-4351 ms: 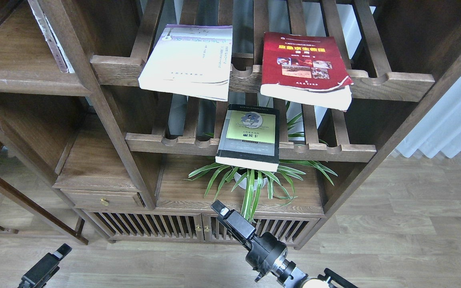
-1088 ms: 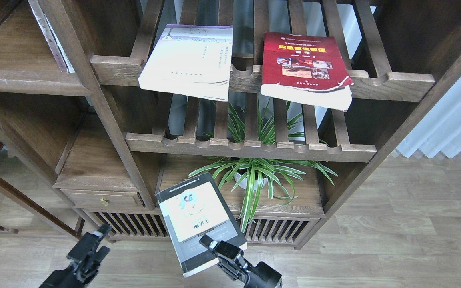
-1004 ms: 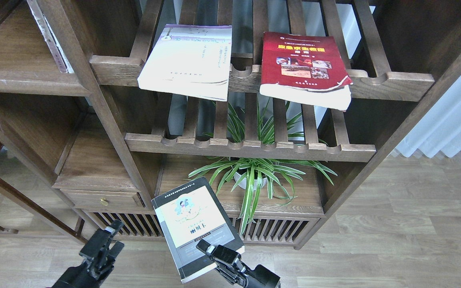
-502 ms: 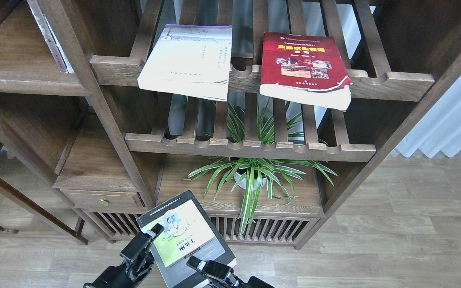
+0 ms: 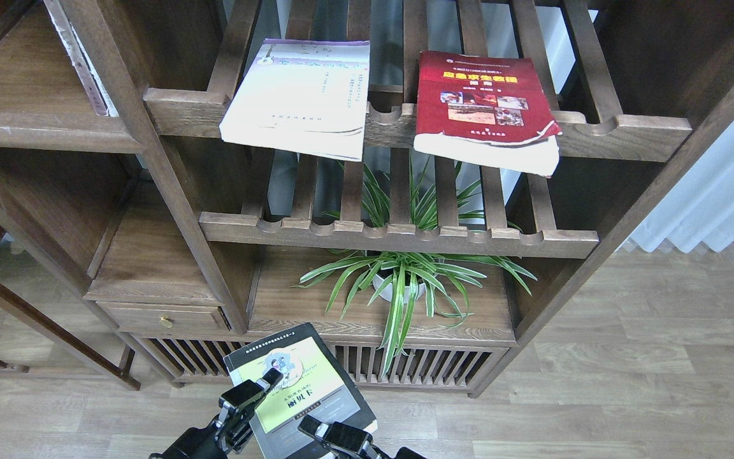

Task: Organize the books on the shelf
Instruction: 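Carry the dark book to the side shelf and release it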

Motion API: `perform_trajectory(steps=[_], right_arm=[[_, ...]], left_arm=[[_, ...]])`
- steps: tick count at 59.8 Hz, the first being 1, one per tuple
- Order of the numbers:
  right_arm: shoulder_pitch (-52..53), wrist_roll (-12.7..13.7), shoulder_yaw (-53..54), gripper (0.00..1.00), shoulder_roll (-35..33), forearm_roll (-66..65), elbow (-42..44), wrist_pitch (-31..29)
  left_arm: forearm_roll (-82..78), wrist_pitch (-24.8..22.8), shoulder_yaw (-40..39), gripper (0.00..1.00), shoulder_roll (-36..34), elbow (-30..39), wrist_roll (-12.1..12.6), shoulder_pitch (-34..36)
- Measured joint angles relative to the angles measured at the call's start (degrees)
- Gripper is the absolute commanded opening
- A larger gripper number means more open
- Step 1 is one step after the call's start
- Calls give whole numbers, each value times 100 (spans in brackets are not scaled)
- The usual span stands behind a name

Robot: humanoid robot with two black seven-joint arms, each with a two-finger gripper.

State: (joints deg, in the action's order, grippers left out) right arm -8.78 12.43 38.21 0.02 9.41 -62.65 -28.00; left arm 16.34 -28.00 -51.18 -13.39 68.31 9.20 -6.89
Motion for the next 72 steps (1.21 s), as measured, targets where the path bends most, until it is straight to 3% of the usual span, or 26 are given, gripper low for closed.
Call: perform_trajectory(steps=[23, 32, 41, 47, 49, 72], right_arm=[[-6, -1, -19, 100, -2, -46, 235, 0], [-9, 20, -36, 100, -3, -46, 441, 0], [-10, 35, -41, 100, -3, -53, 496, 0], [-15, 39, -41, 100, -3, -54, 498, 0], [-22, 41, -36, 100, -2, -54, 499, 0], [-73, 57, -85, 100, -2, -54, 500, 0]], left_arm=[[-54, 0, -3116, 2, -1401, 1542, 105, -958], [-97, 0, -4415, 2, -1535, 1937, 625, -1026], [-153, 0, -5174, 2, -1760, 2219, 1017, -912], [-383, 0, -5642, 2, -1947, 2250, 1222, -557], [-801, 0, -6030, 2, -1990, 2197, 1395, -119], [-4230, -1, -6631, 3, -1327, 1750, 1806, 2727]])
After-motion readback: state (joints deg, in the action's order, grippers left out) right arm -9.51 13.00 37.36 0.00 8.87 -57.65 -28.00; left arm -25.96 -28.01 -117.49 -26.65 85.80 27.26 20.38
